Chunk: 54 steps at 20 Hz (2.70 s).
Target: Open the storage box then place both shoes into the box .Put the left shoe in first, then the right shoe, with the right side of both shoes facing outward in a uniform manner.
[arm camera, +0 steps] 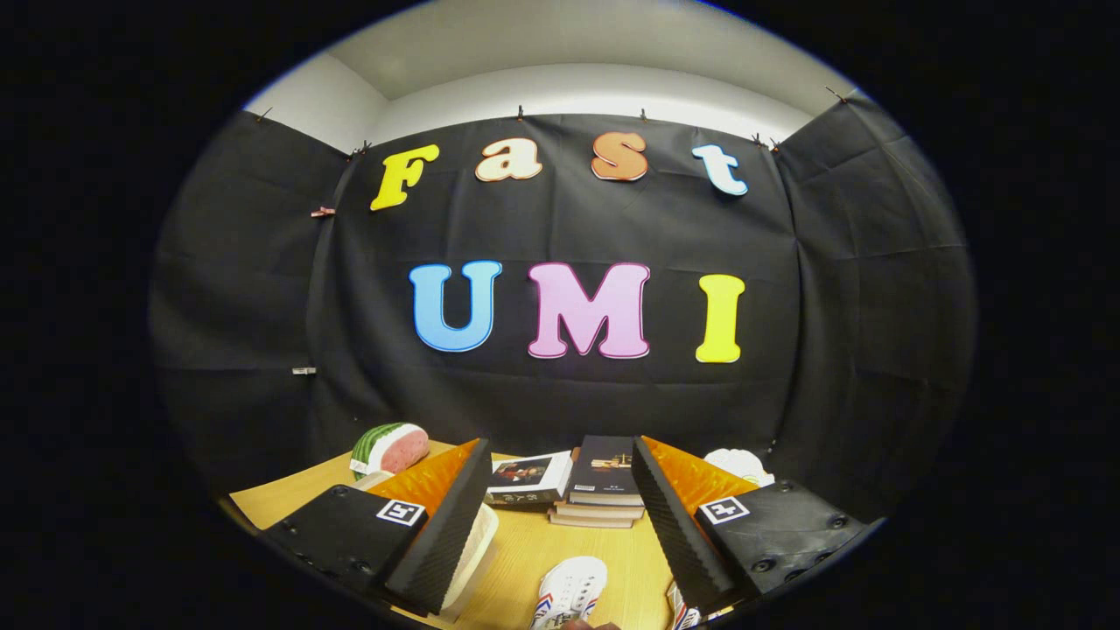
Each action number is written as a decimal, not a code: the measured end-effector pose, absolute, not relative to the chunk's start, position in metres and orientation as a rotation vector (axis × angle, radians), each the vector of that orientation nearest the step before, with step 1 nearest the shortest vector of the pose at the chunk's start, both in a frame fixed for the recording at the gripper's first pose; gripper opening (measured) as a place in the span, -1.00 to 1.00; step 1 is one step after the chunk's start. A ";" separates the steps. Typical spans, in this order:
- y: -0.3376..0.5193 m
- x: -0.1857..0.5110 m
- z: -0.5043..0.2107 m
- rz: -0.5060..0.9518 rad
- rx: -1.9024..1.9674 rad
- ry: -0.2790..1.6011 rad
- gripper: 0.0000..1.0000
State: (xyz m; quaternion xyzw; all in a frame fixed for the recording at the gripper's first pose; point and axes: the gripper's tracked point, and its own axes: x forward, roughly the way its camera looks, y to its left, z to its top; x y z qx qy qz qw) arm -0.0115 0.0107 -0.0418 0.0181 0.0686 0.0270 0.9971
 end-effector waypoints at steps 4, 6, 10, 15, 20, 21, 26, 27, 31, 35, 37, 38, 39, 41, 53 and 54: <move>0.026 -0.010 -0.058 0.094 0.075 0.206 0.95; 0.039 -0.009 -0.076 0.137 0.108 0.291 0.95; 0.069 -0.016 -0.103 0.239 0.265 0.444 0.97; 0.118 -0.034 -0.134 0.432 0.411 0.628 0.96; 0.125 -0.052 -0.176 0.444 0.472 0.765 0.97; 0.126 -0.057 -0.185 0.446 0.493 0.796 0.97; 0.128 -0.067 -0.227 0.439 0.596 0.936 0.97; 0.132 -0.067 -0.229 0.453 0.632 0.948 0.96; 0.152 -0.073 -0.241 0.507 0.726 1.021 0.96; 0.169 -0.076 -0.248 0.527 0.877 1.117 0.70; 0.168 -0.077 -0.248 0.544 0.916 1.145 0.53; 0.168 -0.076 -0.249 0.548 0.932 1.158 0.40; 0.167 -0.075 -0.248 0.551 0.951 1.167 0.31; 0.167 -0.075 -0.248 0.541 0.972 1.200 -0.24; 0.173 -0.070 -0.235 0.534 0.942 1.237 -0.90; 0.175 -0.070 -0.233 0.534 0.937 1.237 -0.90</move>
